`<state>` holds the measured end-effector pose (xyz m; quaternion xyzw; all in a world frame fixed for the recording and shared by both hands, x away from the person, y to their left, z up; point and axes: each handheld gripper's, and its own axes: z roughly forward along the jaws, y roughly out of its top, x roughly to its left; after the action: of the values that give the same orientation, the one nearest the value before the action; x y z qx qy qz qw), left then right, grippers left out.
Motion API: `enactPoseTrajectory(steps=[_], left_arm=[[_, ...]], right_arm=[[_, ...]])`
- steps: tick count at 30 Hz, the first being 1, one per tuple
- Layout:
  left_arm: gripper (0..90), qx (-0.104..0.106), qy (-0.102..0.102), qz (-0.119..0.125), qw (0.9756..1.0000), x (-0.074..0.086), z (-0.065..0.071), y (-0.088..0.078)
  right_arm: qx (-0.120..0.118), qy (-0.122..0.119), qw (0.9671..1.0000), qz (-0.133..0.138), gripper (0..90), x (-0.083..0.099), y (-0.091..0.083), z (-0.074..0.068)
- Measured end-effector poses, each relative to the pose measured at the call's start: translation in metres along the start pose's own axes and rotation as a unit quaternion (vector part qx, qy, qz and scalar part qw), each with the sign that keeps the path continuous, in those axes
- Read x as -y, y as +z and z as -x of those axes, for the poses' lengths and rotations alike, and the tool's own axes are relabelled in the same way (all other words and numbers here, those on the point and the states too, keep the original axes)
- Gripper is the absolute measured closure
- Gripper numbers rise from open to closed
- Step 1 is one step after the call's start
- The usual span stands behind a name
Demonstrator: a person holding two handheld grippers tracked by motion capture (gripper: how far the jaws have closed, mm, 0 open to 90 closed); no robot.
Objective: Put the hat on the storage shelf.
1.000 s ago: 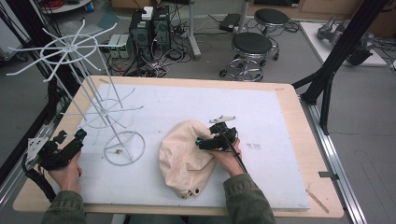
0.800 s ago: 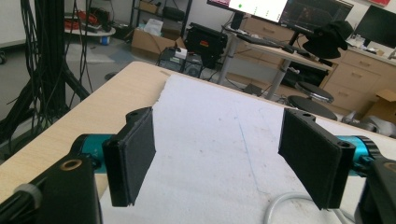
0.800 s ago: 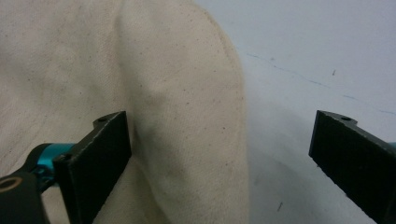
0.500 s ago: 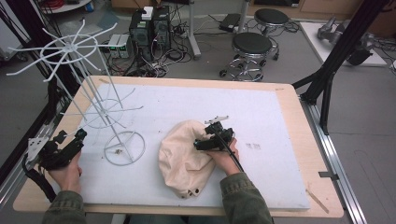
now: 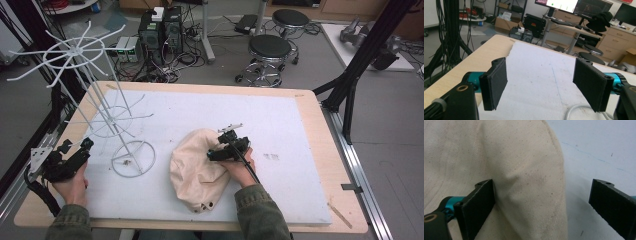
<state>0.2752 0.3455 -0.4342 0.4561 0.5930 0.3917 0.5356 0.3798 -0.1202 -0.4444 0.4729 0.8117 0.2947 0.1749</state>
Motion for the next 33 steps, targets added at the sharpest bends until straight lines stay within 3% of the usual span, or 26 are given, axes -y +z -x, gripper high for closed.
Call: enactPoseTrajectory(steps=[6, 8, 10, 11, 12, 19, 23, 28, 31, 33], left_arm=[[27.4, 0.003, 0.004, -0.003, 1.0000, 0.001, 0.002, 0.001], [27.4, 0.003, 0.005, -0.003, 1.0000, 0.001, 0.002, 0.000], [27.4, 0.004, 0.003, -0.003, 1.0000, 0.001, 0.002, 0.000], [27.4, 0.005, 0.004, -0.004, 1.0000, 0.001, 0.002, 0.000], [27.4, 0.006, 0.004, -0.004, 1.0000, 0.001, 0.002, 0.000], [27.4, 0.008, 0.005, -0.004, 0.9999, 0.001, 0.002, 0.000], [27.4, 0.004, 0.012, -0.004, 0.9999, 0.001, 0.002, 0.000], [27.4, 0.003, 0.011, -0.002, 0.9999, 0.002, 0.003, 0.000], [27.4, 0.002, 0.010, -0.002, 0.9999, 0.002, 0.003, 0.000], [27.4, 0.002, 0.010, -0.001, 0.9999, 0.002, 0.003, -0.001]], right_arm=[[-0.010, 0.001, 0.9999, -0.001, 16.6, 0.000, -0.003, -0.002], [-0.014, -0.002, 0.9999, 0.001, 32.1, 0.000, -0.006, -0.006], [-0.016, -0.010, 0.9998, 0.004, 37.2, -0.001, -0.007, -0.008], [-0.009, -0.015, 0.9998, 0.006, 39.9, -0.001, -0.008, -0.010], [-0.002, -0.004, 0.9999, 0.011, 48.3, -0.001, -0.008, -0.011], [0.022, -0.001, 0.9994, 0.027, 63.5, -0.001, -0.011, -0.012], [-0.004, 0.025, 0.9985, 0.048, 69.3, 0.001, -0.013, -0.004], [-0.035, 0.058, 0.9941, 0.085, 72.7, 0.010, -0.012, 0.007], [-0.043, 0.066, 0.9926, 0.092, 74.9, 0.011, -0.013, 0.010], [-0.053, 0.057, 0.9921, 0.098, 77.8, 0.012, -0.014, 0.011]])
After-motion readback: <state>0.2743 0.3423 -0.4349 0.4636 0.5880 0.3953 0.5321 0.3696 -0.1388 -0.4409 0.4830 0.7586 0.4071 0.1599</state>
